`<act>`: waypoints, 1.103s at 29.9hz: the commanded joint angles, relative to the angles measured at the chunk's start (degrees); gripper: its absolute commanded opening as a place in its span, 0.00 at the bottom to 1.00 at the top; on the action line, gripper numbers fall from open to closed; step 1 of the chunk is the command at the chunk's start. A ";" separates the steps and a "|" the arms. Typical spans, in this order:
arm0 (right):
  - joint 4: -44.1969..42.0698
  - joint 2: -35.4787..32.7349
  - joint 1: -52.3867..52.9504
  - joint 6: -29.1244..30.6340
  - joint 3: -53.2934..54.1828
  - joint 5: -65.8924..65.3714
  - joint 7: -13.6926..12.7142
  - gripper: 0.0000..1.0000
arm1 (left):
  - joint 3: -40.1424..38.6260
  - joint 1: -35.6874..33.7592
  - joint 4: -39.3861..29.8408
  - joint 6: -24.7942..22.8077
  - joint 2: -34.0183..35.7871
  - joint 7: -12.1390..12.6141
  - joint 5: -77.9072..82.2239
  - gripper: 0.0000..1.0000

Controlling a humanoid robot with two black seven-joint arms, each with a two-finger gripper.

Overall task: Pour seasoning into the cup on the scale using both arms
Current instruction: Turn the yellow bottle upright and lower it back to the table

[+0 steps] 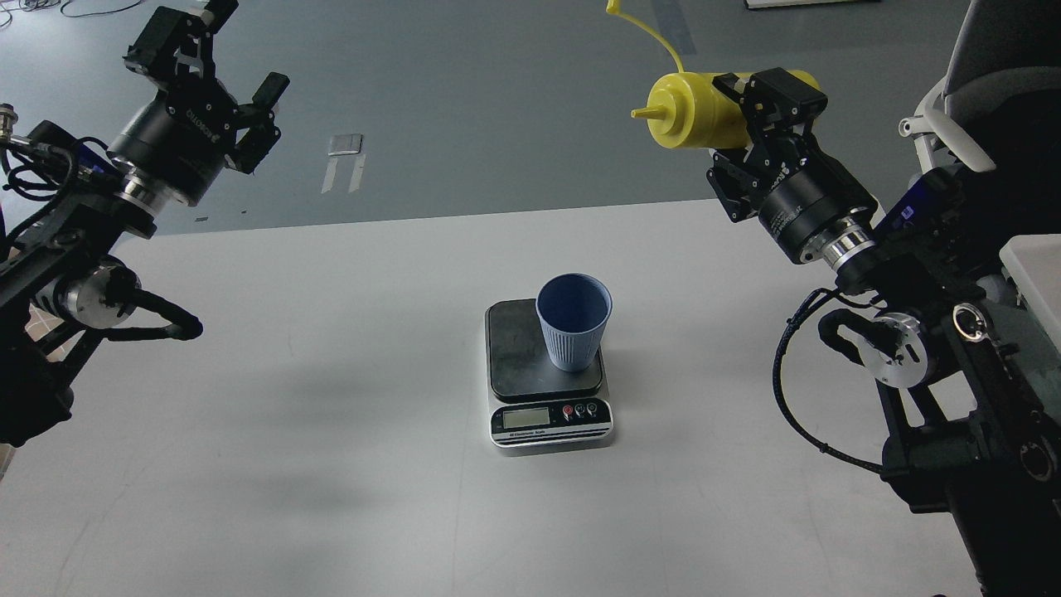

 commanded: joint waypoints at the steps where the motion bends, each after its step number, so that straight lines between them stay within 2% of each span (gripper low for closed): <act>1: 0.06 0.00 -1.84 0.94 2.19 12.01 0.21 0.00 | 0.08 0.01 0.00 -0.03 0.11 0.00 0.00 0.98; 3: -0.21 0.00 -2.29 2.35 3.25 14.58 0.30 0.00 | 0.26 0.10 0.00 -0.03 0.20 0.00 0.00 0.98; 10: -7.23 0.00 -6.15 18.86 9.14 25.39 0.39 0.00 | 0.96 0.10 0.00 -0.11 0.90 0.00 0.09 0.98; 18: -15.49 0.00 -11.68 19.19 12.21 32.06 -0.49 0.00 | 1.58 1.93 -0.08 -0.38 2.05 0.00 0.44 0.98; 21: -17.51 0.00 -12.13 19.19 13.79 33.21 -1.63 0.00 | 1.49 2.90 -0.78 -0.03 2.05 0.00 0.52 0.99; 27: -18.40 0.00 -12.22 19.19 13.89 35.32 -3.22 0.00 | 1.23 3.61 -2.37 0.06 2.40 0.00 0.52 0.99; 30: -18.57 0.00 -12.13 19.19 13.63 37.51 -4.97 0.00 | 1.14 3.61 -2.37 0.06 2.84 0.00 0.52 0.98; 33: -19.45 0.00 -12.13 19.19 14.24 40.15 -5.24 0.00 | 1.14 3.61 -2.46 0.06 3.28 0.00 0.52 0.98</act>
